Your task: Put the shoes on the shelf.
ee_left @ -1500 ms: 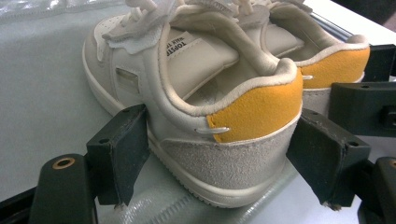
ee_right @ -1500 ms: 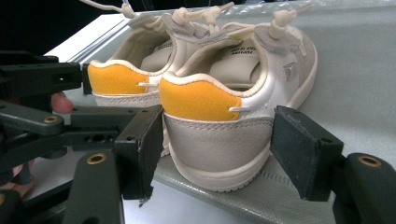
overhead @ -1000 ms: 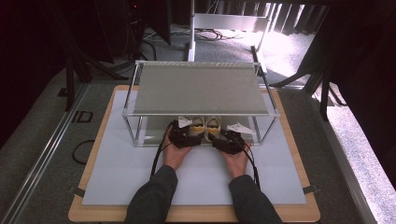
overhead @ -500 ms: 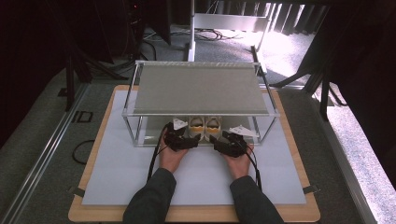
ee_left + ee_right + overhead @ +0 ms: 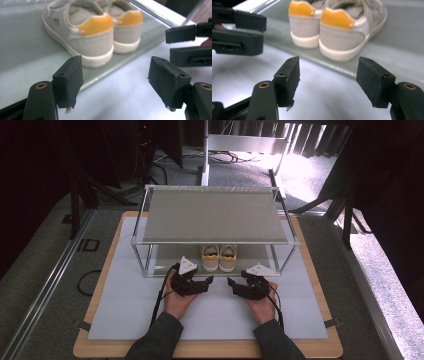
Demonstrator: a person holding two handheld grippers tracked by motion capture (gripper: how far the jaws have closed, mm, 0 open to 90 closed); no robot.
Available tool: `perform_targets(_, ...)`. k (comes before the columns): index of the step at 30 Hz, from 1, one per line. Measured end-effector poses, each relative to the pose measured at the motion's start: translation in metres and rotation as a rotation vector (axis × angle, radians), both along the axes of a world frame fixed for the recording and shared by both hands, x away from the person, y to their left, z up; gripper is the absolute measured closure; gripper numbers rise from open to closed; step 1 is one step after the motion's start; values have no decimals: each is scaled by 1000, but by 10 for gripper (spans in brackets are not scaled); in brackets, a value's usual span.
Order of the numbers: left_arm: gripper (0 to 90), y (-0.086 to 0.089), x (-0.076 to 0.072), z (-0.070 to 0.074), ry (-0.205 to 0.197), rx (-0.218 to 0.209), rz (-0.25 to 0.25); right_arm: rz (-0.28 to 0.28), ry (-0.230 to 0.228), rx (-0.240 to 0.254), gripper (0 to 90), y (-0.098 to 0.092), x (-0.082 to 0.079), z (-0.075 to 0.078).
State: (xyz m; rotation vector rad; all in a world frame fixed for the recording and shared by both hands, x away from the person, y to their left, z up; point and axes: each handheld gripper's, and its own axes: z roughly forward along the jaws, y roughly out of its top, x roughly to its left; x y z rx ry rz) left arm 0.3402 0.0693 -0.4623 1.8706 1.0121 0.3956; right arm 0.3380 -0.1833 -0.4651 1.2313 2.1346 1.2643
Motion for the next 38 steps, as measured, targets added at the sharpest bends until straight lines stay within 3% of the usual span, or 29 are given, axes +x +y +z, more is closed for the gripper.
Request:
perform_targets(10,296,22,-28,-5,22,45,-8,-14,13,-44,348,-25,-20,-4)
perform_targets(17,296,38,-41,-14,31,30,13,-31,25,-41,366,-36,-27,-6)
perform_targets(22,299,47,-44,-20,66,11,35,-50,27,-26,366,-40,-30,-8)
perform_targets(29,298,46,-45,-24,65,23,28,-76,25,-20,368,-50,-37,-10)
perform_targets(38,298,48,-43,-25,89,3,30,-101,21,-1,370,-59,-36,-8)
